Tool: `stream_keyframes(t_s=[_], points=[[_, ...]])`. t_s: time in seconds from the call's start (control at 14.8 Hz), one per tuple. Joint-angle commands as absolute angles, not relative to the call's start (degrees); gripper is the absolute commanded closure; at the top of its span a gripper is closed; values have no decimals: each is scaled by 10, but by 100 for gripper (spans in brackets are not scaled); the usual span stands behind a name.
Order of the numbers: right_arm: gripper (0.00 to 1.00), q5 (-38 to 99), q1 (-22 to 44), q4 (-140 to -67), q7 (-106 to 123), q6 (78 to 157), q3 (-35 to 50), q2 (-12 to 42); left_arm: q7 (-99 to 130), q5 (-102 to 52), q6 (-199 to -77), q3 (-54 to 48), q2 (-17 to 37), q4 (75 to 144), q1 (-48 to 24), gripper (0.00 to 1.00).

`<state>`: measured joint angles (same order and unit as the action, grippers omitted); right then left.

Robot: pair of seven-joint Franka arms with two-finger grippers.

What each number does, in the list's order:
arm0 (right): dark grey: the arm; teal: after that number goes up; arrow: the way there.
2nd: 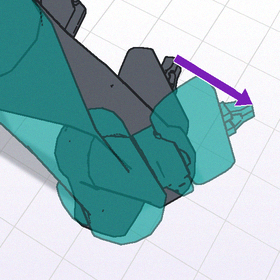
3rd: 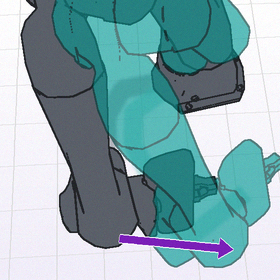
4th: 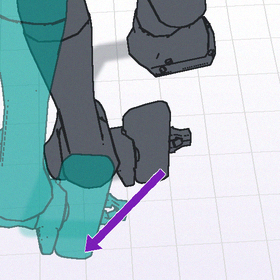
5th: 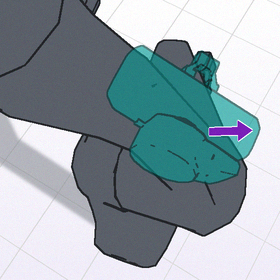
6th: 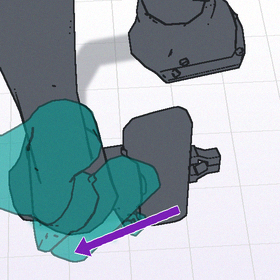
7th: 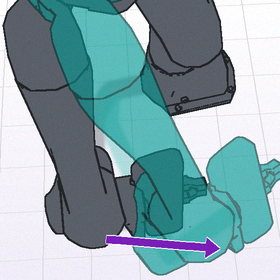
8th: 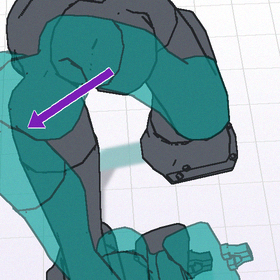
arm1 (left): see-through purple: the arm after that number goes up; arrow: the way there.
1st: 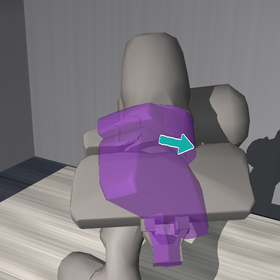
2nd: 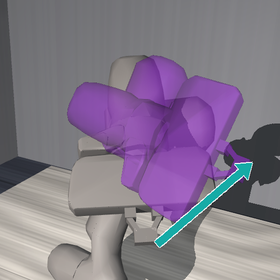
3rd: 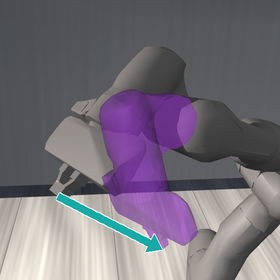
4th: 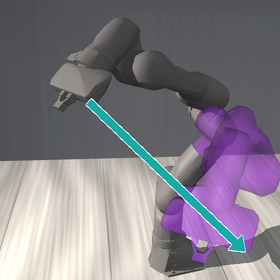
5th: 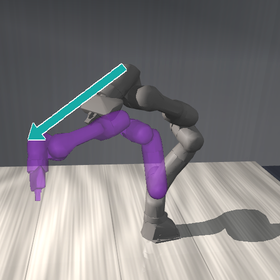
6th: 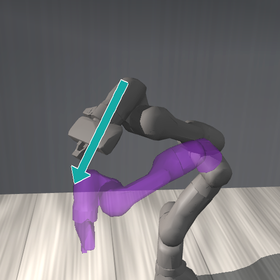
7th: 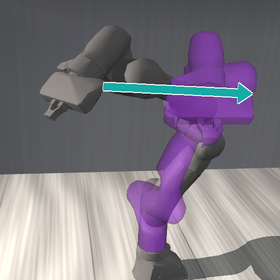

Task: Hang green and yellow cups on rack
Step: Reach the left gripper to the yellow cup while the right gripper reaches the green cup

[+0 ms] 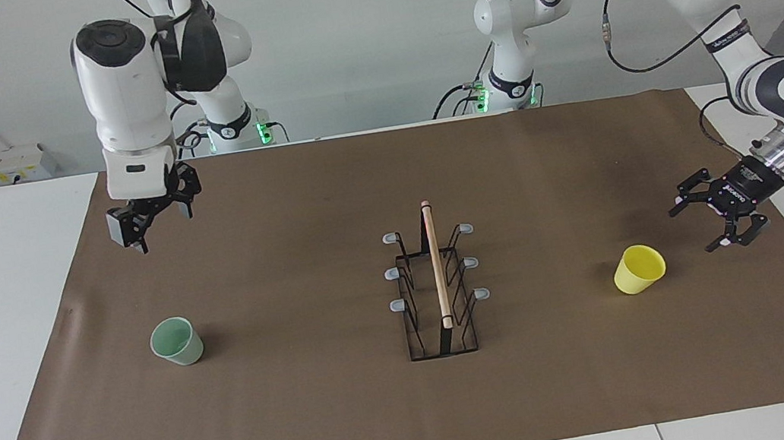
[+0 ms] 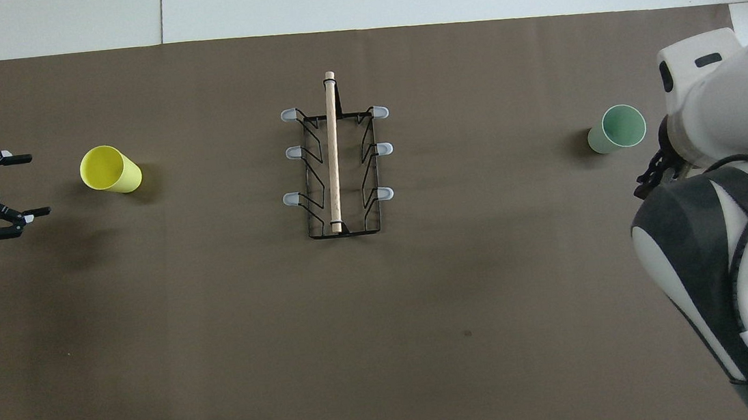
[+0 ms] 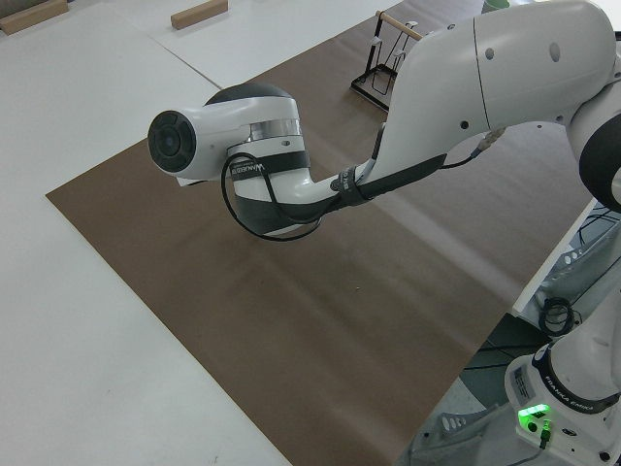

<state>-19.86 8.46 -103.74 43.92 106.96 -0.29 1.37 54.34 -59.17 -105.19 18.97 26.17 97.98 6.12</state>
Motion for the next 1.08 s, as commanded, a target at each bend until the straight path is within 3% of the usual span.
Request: stream_keyframes(t_s=[0.0,0.27,1.01], points=[[0,-278,108,-1038,514,1107,-4,52,560,-662,-1112,187,211,1089,68,0],[0,-333,127,-1039,527,1108,-4,90,549,-740,-1141,181,205,1142,69,0],[0,-444,176,-1093,549,1177,-4,169,383,-887,-1136,120,242,1169,104,0]])
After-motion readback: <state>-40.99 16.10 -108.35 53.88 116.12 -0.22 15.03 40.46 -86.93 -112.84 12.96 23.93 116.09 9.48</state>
